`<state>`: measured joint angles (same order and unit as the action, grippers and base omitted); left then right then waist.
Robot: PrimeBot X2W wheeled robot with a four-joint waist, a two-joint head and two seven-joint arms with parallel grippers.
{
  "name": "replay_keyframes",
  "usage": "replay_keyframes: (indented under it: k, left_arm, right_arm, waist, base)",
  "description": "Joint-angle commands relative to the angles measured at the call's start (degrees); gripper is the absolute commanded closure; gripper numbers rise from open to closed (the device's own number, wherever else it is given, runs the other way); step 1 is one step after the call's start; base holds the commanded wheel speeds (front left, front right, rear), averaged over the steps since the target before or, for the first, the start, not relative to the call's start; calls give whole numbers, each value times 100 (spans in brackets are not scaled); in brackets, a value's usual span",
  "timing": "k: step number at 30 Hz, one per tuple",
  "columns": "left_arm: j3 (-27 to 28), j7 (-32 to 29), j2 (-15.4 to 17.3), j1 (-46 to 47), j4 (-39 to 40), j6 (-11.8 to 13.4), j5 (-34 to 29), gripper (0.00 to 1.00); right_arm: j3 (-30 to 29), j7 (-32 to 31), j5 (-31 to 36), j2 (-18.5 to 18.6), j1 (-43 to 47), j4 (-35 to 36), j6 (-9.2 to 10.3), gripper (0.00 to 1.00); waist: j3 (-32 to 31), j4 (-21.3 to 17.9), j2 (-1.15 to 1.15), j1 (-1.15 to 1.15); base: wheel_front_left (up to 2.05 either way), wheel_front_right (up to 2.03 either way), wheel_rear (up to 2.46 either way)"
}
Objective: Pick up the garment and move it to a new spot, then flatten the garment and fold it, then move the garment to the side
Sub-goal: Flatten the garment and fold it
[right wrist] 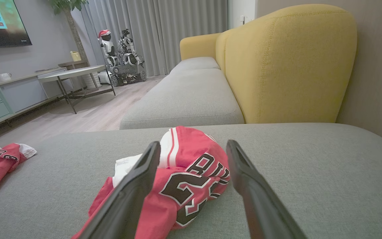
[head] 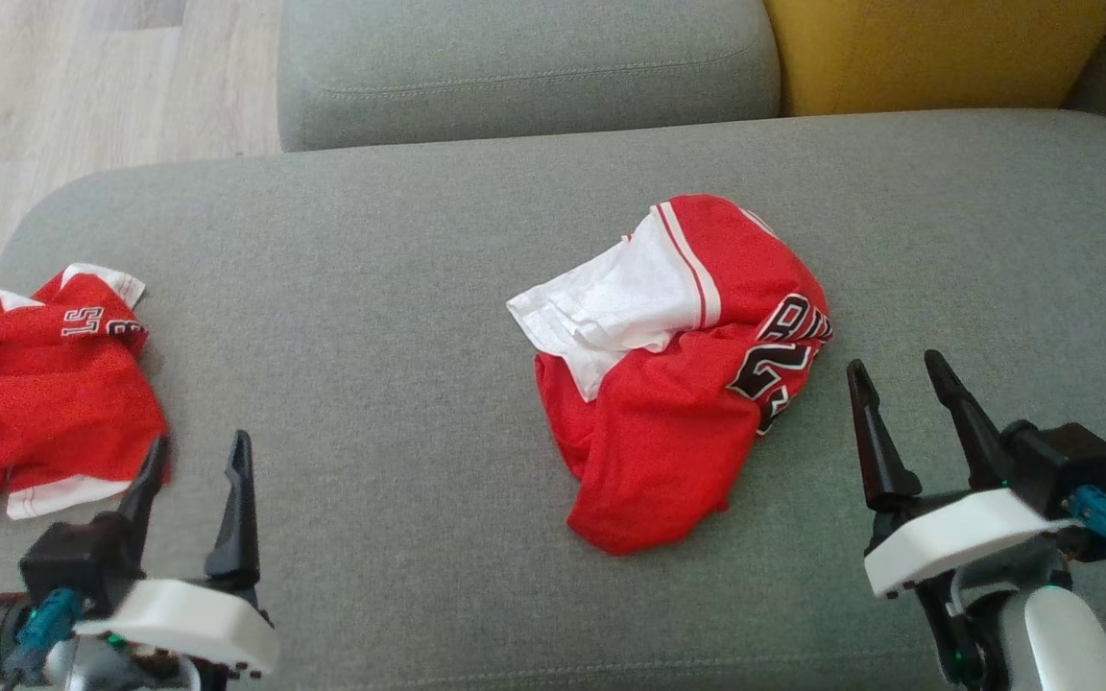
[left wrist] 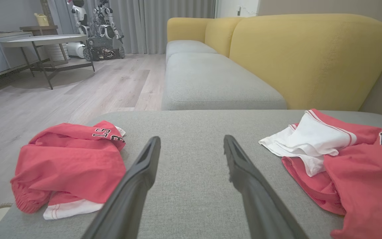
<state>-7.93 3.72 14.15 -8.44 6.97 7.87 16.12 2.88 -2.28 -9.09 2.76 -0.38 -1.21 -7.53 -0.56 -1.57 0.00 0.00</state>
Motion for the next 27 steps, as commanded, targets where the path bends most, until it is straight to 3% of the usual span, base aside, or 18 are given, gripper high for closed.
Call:
replay_keyframes:
  k: [1, 27]
  left_arm:
    - [187, -5, 82, 213, 133, 17, -93, 0]
    - [72, 104, 98, 393, -143, 39, -31, 0]
  right_arm:
    - [126, 5, -4, 17, -153, 168, 4, 0]
    - [91, 44, -50, 15, -199, 76, 4, 0]
  waist:
    - [-10, -12, 0, 0]
    - [49, 4, 0, 0]
  base:
    - [0, 0, 0]
    - [0, 0, 0]
